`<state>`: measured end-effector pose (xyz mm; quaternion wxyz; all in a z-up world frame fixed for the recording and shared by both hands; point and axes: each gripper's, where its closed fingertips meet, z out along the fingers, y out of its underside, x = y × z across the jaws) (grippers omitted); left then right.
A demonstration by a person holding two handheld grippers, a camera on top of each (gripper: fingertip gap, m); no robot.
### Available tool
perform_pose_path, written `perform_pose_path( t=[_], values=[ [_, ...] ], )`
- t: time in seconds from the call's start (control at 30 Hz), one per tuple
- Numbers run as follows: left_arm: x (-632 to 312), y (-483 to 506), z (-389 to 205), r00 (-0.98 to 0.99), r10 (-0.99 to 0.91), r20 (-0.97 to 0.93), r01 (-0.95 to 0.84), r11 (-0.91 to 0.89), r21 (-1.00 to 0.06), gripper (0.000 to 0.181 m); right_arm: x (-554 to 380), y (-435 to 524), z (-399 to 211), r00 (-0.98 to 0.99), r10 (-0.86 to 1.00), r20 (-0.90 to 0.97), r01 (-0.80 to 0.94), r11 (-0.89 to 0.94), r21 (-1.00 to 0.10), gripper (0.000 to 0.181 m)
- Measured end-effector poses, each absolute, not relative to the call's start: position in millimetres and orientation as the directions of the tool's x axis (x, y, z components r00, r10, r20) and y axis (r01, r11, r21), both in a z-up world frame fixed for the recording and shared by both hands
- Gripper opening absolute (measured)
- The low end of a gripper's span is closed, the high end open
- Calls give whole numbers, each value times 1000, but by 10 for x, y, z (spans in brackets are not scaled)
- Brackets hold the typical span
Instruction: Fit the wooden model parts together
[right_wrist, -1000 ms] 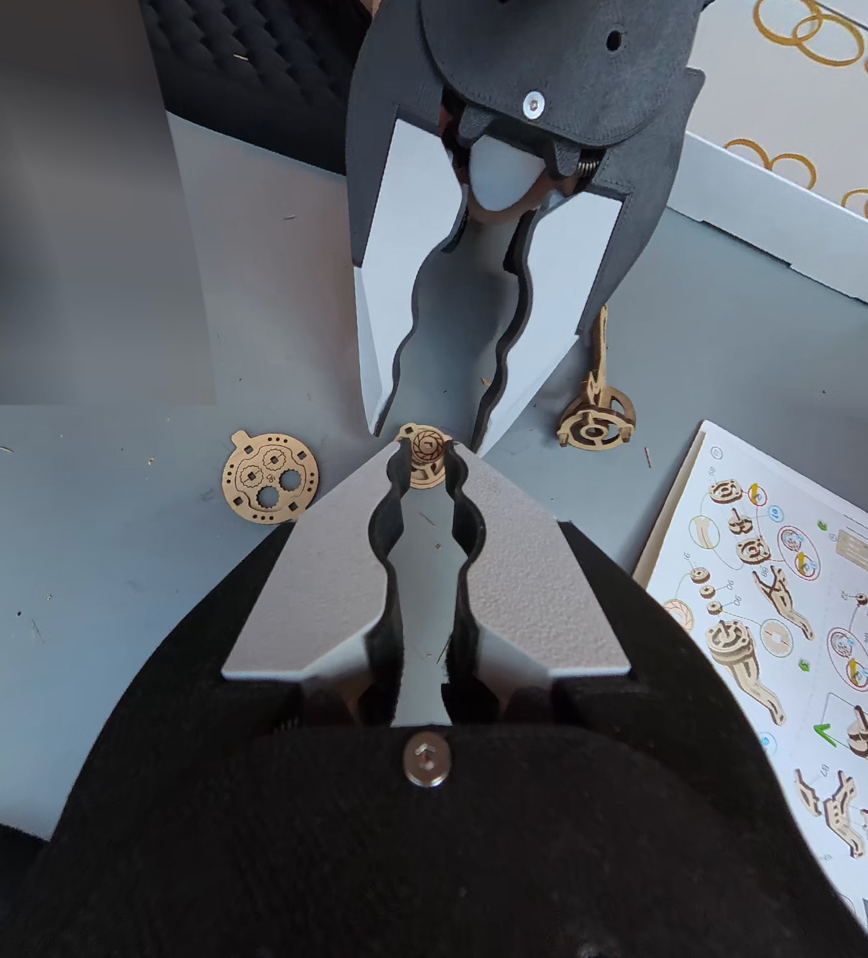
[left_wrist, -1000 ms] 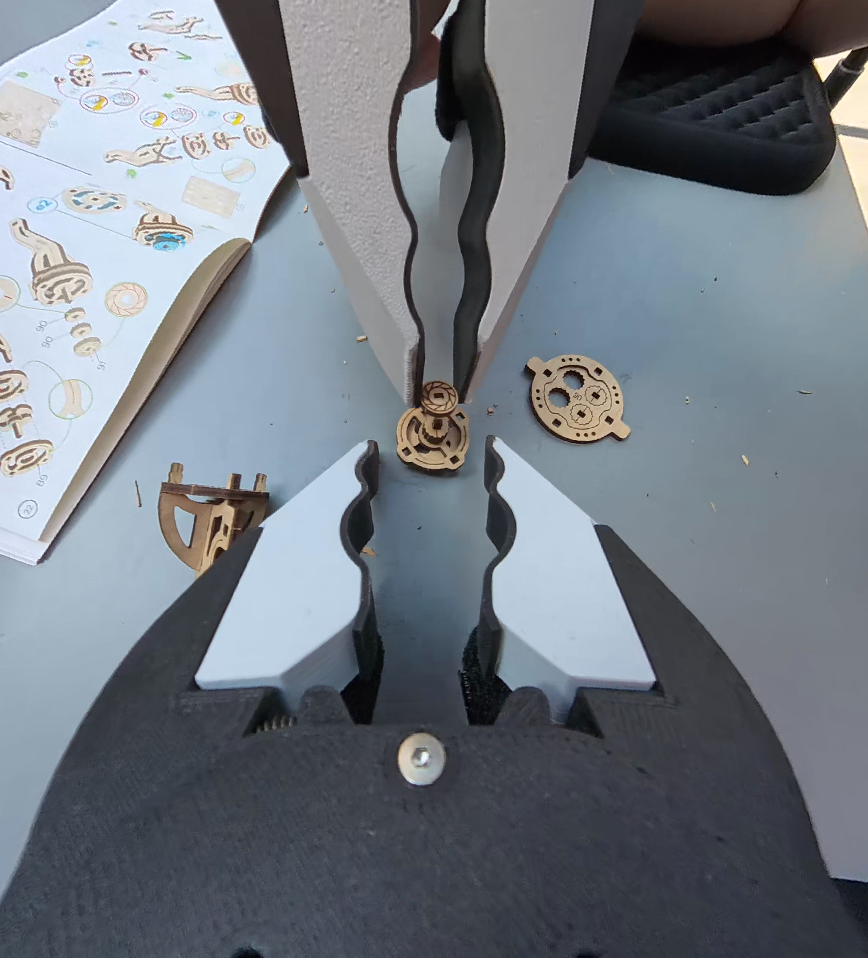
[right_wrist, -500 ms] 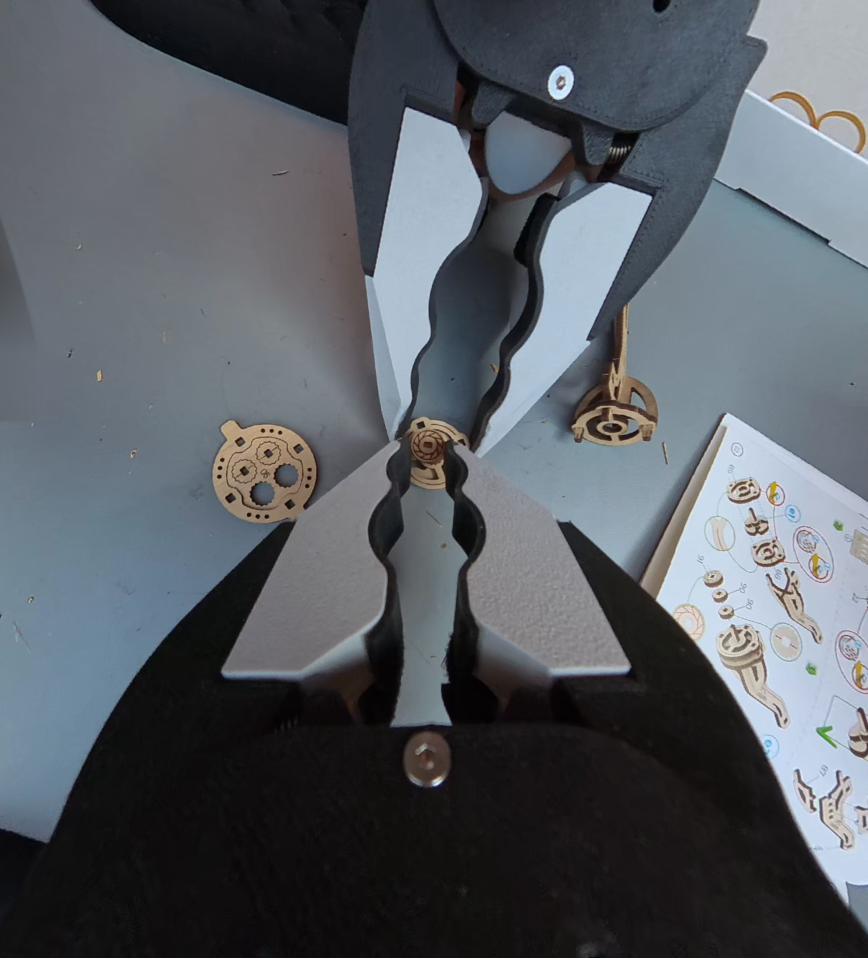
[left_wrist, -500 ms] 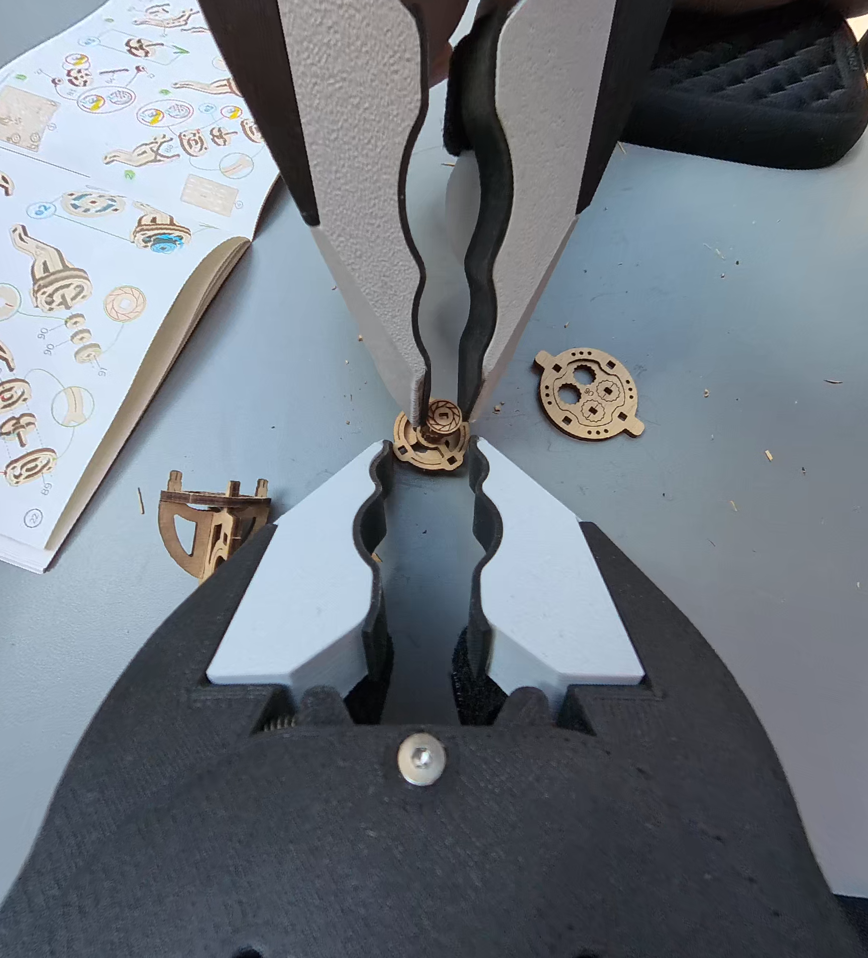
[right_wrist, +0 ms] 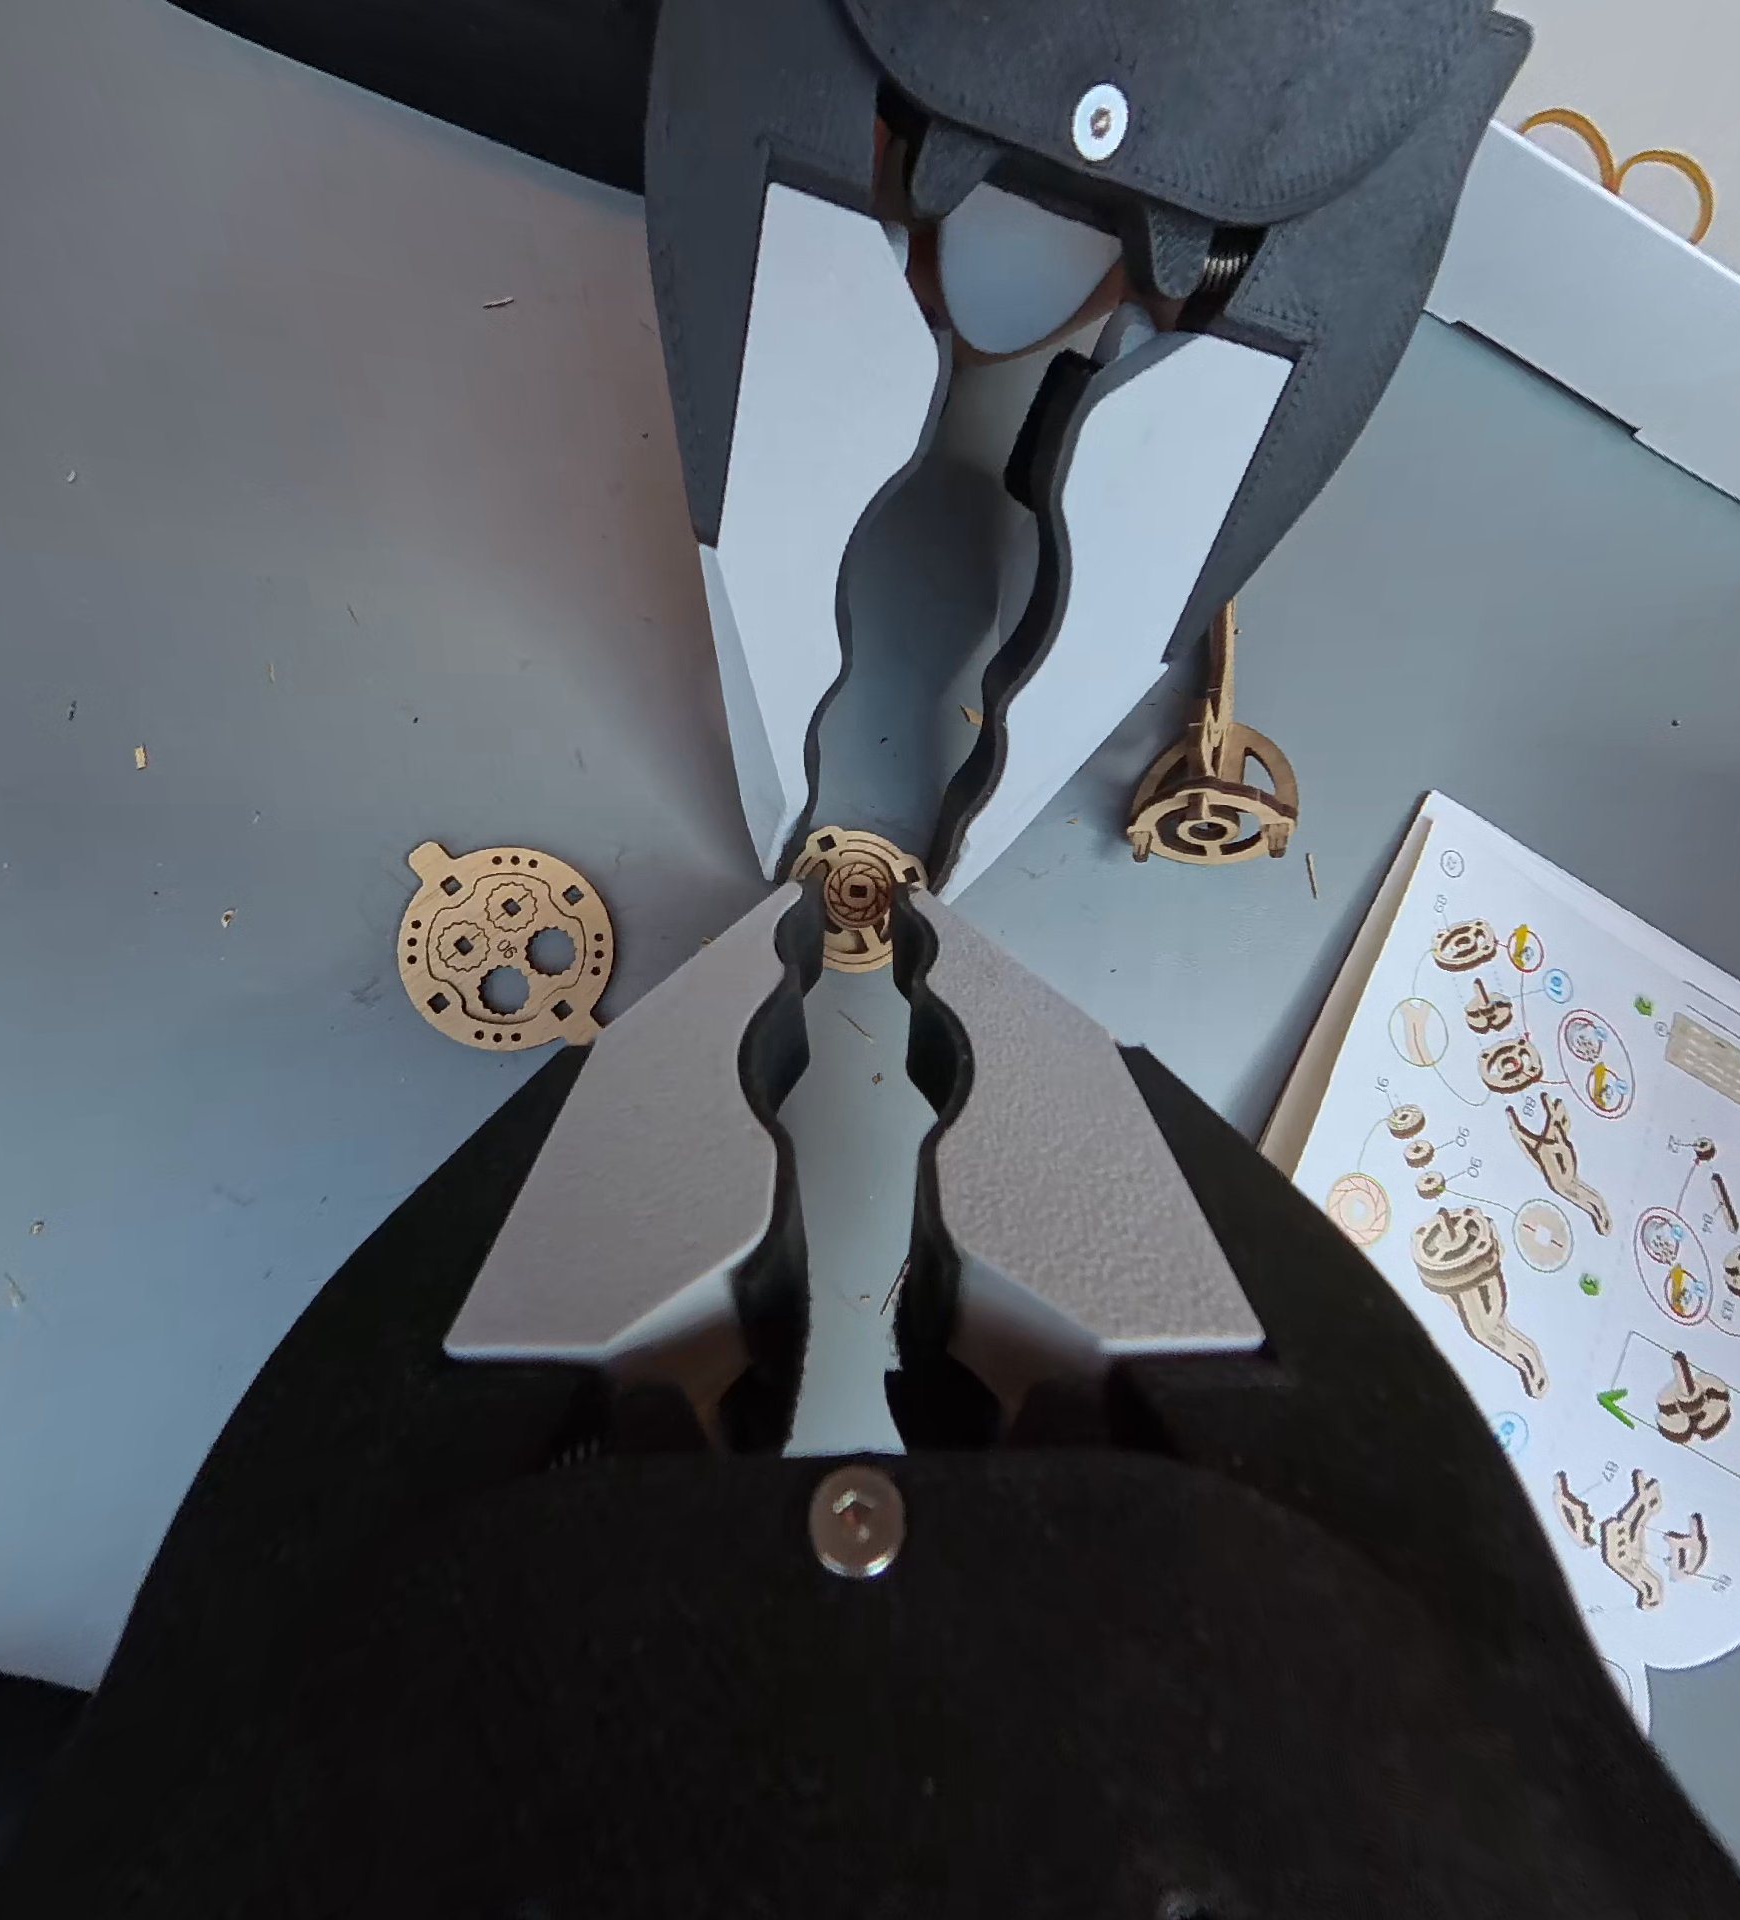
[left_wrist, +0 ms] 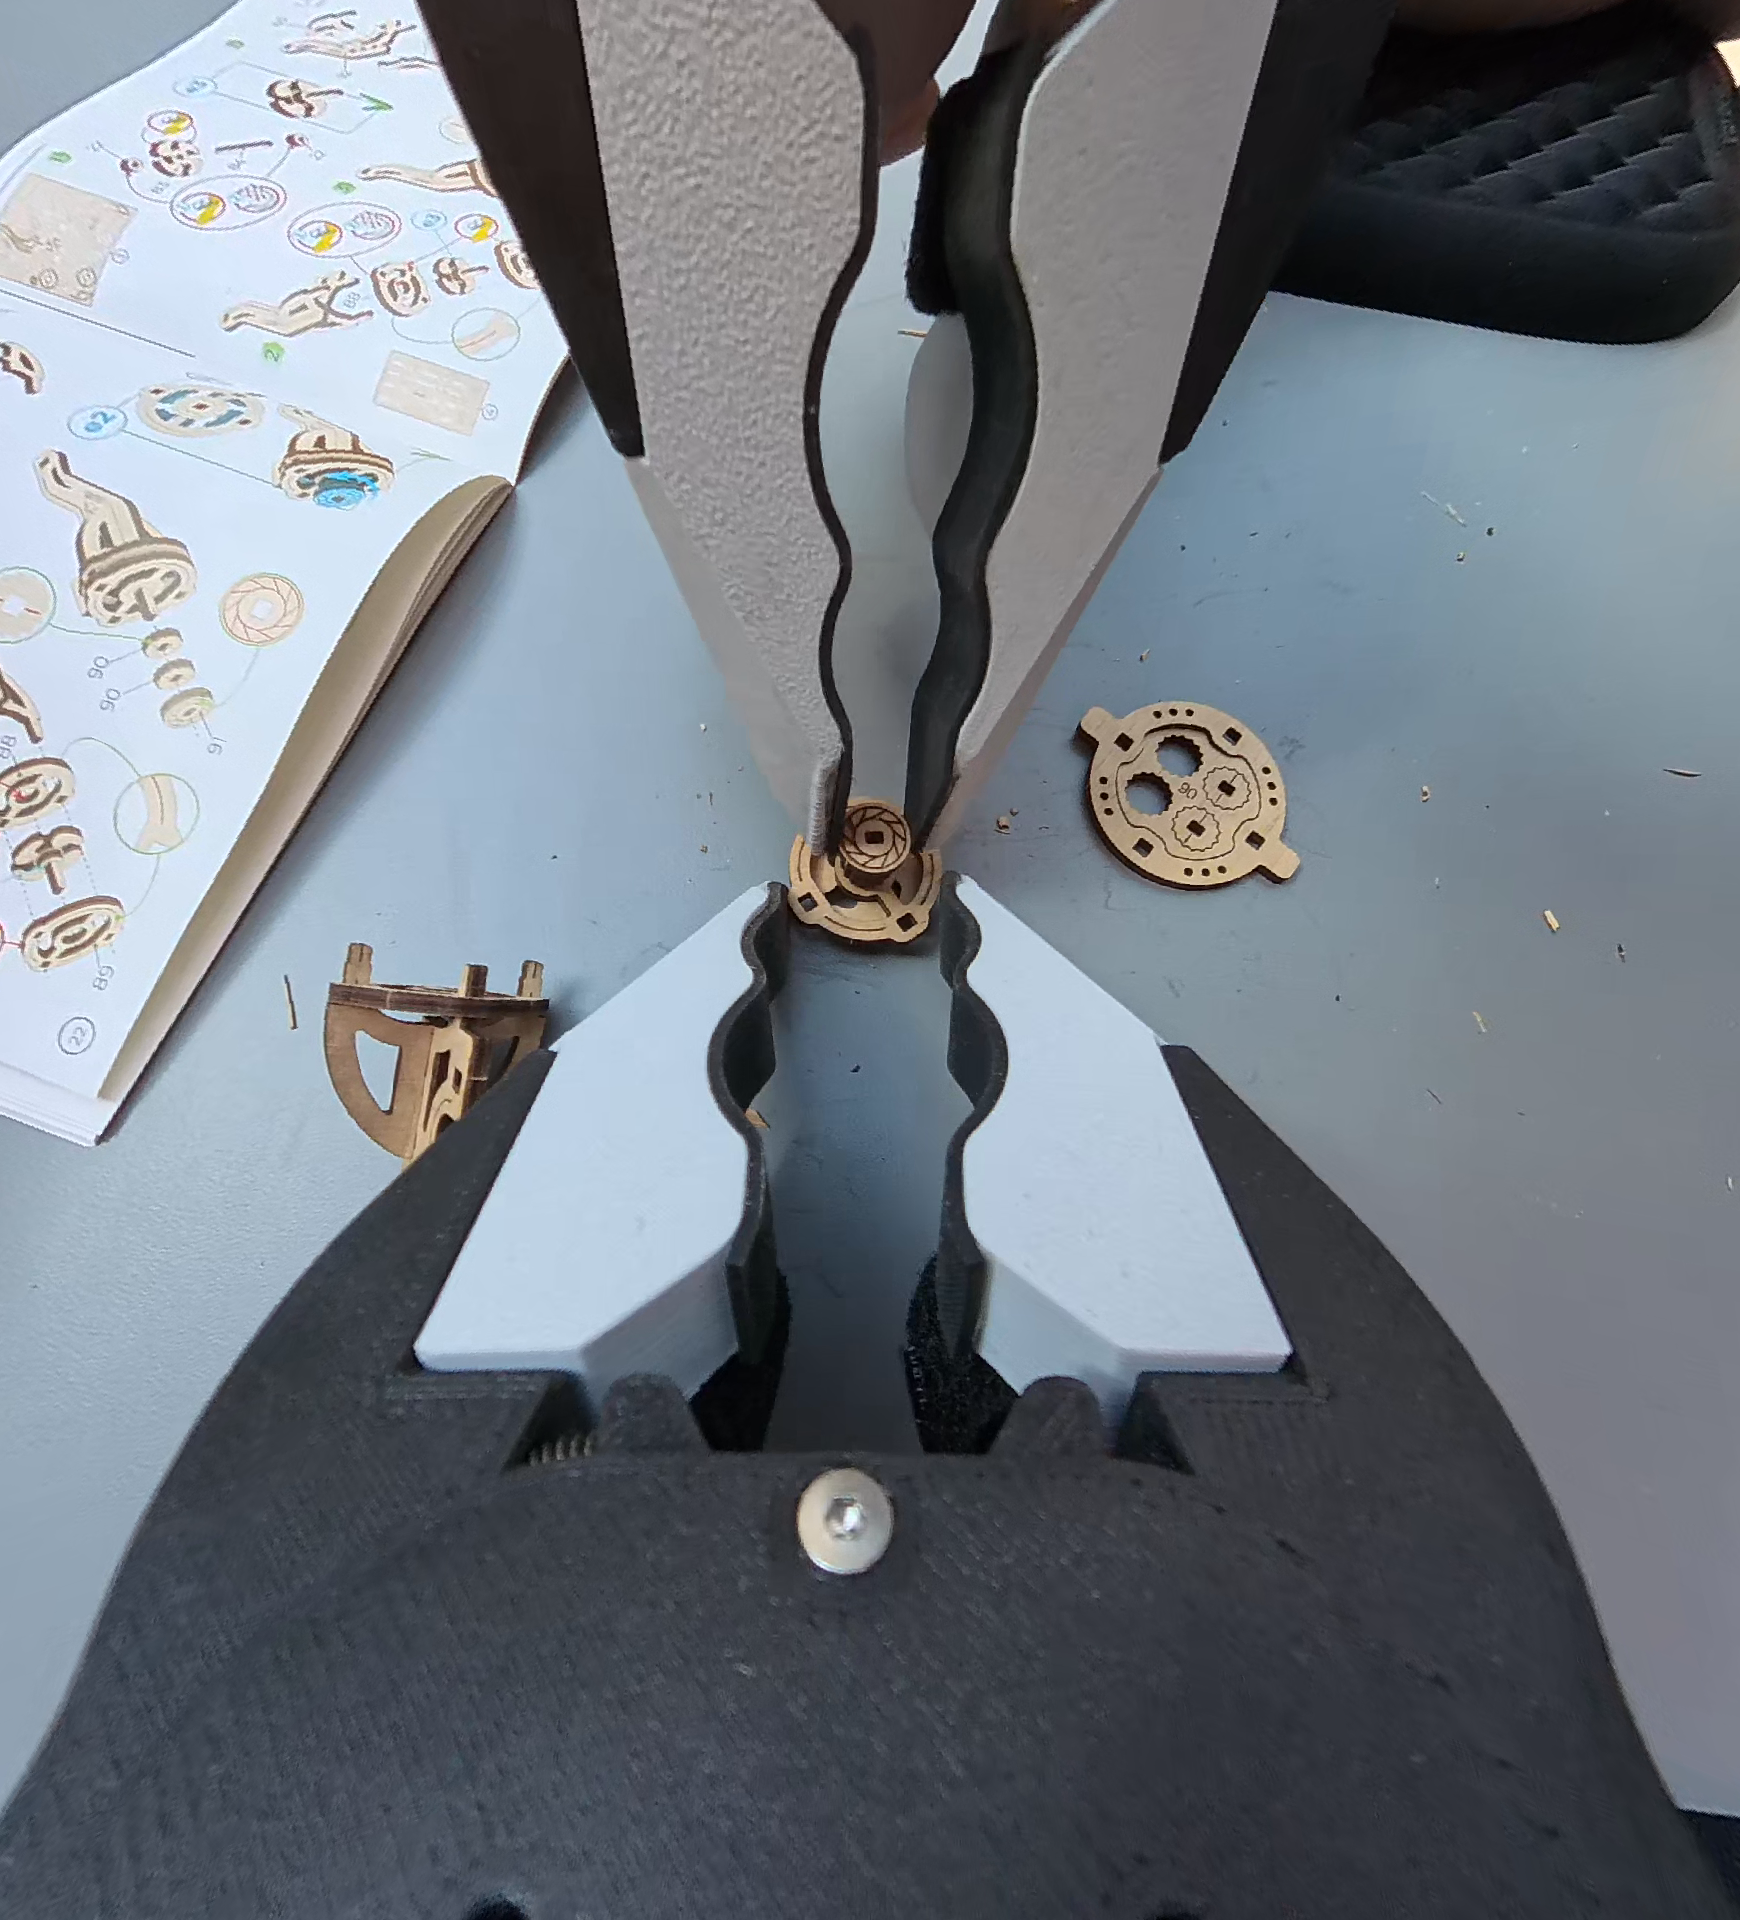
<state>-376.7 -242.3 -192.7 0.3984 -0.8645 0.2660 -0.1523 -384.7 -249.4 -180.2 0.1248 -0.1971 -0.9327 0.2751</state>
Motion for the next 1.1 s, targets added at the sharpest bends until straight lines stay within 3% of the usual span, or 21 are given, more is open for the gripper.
perform_pose_path(
  t=[0.57, 1.1],
  values=[
    [-3767, -2417, -1927, 815, -578, 50, -337, -543, -769, 27, -3842, -2486, -1811, -884, 452, 118, 329, 782, -529, 11],
    [-3769, -2416, -1924, 818, -573, 58, -328, -546, -771, 27, -3838, -2491, -1811, -908, 416, 43, 304, 727, -615, 11]
  ],
)
